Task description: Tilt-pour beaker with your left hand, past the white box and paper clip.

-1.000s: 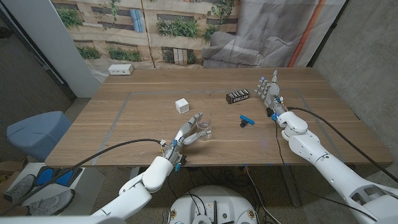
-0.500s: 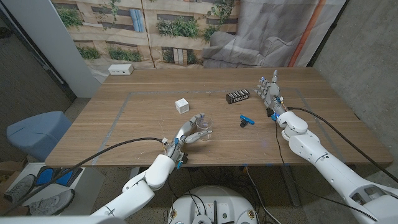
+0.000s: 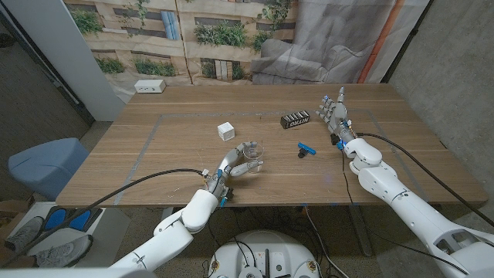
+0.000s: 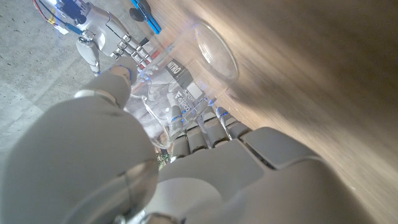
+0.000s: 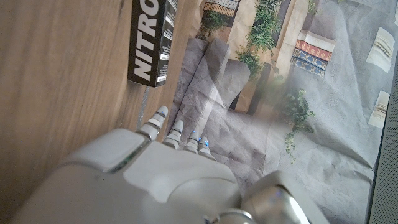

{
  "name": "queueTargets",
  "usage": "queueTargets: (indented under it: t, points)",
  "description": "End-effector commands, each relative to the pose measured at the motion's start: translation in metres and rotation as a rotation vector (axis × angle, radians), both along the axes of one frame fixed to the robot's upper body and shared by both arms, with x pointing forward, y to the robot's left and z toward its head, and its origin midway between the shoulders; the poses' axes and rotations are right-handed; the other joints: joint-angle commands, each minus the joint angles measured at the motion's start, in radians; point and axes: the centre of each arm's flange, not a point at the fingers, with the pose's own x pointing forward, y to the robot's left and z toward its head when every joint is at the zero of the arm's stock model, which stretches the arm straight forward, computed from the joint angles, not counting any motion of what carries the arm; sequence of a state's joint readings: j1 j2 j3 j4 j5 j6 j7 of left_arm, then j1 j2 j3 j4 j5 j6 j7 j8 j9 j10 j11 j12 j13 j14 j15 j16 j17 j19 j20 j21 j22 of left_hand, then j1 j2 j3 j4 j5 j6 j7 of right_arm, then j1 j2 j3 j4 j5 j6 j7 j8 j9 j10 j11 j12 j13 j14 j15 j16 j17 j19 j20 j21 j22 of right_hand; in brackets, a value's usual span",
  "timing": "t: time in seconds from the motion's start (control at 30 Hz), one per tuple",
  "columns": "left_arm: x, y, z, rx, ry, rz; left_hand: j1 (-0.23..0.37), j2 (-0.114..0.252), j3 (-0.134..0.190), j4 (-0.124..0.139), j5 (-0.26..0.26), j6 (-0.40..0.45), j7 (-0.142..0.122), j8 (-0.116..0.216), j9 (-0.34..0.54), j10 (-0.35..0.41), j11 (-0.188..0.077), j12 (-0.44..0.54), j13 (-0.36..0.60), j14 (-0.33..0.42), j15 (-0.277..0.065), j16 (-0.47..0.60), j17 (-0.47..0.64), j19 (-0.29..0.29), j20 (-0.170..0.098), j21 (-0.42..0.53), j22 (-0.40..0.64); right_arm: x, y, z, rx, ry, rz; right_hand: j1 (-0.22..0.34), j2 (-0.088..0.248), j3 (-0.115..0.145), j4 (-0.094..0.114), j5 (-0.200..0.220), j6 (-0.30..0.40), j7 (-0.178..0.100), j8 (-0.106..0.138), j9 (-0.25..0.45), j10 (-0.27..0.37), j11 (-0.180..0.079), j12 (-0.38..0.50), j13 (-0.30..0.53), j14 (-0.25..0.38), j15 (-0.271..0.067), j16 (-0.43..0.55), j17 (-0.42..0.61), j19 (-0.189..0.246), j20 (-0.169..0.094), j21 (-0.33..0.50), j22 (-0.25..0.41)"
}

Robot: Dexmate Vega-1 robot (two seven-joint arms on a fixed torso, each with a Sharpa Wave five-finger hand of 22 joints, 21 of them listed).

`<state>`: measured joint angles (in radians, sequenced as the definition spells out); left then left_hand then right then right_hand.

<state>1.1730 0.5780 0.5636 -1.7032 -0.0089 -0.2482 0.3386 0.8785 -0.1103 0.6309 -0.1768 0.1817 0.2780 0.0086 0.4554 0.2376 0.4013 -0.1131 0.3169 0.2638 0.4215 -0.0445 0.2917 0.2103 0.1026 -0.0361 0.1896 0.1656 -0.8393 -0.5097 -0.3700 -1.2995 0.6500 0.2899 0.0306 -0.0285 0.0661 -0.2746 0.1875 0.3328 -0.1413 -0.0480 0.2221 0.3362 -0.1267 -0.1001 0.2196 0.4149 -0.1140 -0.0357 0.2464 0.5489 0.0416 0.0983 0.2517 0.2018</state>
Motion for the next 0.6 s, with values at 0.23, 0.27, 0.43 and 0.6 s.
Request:
queueTargets:
  t: [0.23,0.27,0.43,0.6]
  points:
    - [0.0063,0.0077,0.0013,0.023,-0.013,0.033,0.054,0.042,-0.056,0.001,0.015,0.041,-0.033,0.082,0.055,0.117,-0.039,0.073,0.064,0.092,-0.123,0.067,0.047,0.072,-0.049,0.012,0.003,-0.0001,-0.0001,-0.0001,0.0,0.0,0.0,0.007,0.086,-0.006,0.001,0.006,-0.005,-0.001,0.005,0.001,-0.009,0.003,0.006,0.005,-0.005,-0.02,0.003,0.006,0.001,0.006,0.007,0.005]
    - [0.0064,0.0078,0.0016,0.021,-0.018,0.033,0.059,0.046,-0.059,0.001,0.016,0.045,-0.036,0.089,0.059,0.126,-0.043,0.08,0.068,0.093,-0.123,0.069,0.051,0.074,-0.049,0.012,0.003,-0.0001,-0.0001,-0.0001,0.0,0.0,0.0,0.007,0.086,-0.006,0.001,0.006,-0.005,-0.001,0.005,0.001,-0.009,0.003,0.006,0.005,-0.005,-0.02,0.003,0.006,0.001,0.006,0.007,0.005]
    - [0.0068,0.0081,0.0046,0.004,-0.028,0.041,0.098,0.066,-0.107,0.0,0.021,0.082,-0.064,0.158,0.104,0.182,-0.056,0.144,0.127,0.137,-0.144,0.116,0.1,0.114,-0.054,0.014,0.004,0.0,-0.0002,0.0,0.0,0.0,0.0,0.007,0.086,-0.006,0.001,0.006,-0.005,-0.001,0.005,0.001,-0.009,0.003,0.006,0.005,-0.005,-0.02,0.003,0.006,0.001,0.006,0.007,0.005]
    - [0.0078,0.0074,0.0072,-0.021,-0.047,0.054,0.151,0.087,-0.165,-0.002,0.03,0.136,-0.077,0.251,0.163,0.244,-0.078,0.228,0.207,0.201,-0.164,0.187,0.176,0.184,-0.056,0.022,0.006,0.0,-0.0002,0.0,0.0,0.0,0.0,0.007,0.086,-0.006,0.001,0.006,-0.005,-0.001,0.005,0.001,-0.009,0.003,0.006,0.005,-0.005,-0.02,0.003,0.006,0.001,0.006,0.007,0.005]
